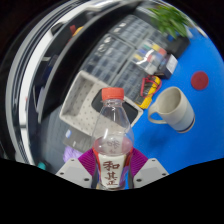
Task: Pour water
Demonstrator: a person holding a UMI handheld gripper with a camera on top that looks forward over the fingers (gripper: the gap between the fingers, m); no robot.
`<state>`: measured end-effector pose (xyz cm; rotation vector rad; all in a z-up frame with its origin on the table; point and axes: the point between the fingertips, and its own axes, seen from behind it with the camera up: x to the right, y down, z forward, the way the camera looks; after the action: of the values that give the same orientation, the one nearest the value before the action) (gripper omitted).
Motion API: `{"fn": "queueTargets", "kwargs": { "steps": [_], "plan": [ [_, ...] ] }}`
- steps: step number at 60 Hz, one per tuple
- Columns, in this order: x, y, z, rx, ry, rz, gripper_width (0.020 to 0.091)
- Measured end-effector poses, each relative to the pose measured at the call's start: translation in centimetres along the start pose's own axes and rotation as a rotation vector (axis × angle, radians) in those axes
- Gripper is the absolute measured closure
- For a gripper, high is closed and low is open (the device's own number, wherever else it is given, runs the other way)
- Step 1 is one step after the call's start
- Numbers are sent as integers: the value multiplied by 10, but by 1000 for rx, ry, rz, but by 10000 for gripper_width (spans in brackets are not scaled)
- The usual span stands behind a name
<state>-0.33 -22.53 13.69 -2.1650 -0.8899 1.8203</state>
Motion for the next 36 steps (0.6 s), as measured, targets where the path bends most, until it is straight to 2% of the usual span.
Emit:
{"fn": "queueTargets", "kwargs": {
  "steps": [9,14,23,36],
  "plan": [
    [3,-33,6,20,-48,340,686],
    [5,-42,10,6,-61,455,686],
    [0,-44,17,-69,-93,680,687],
    [5,-52,18,-65,-87,883,687]
  ]
}}
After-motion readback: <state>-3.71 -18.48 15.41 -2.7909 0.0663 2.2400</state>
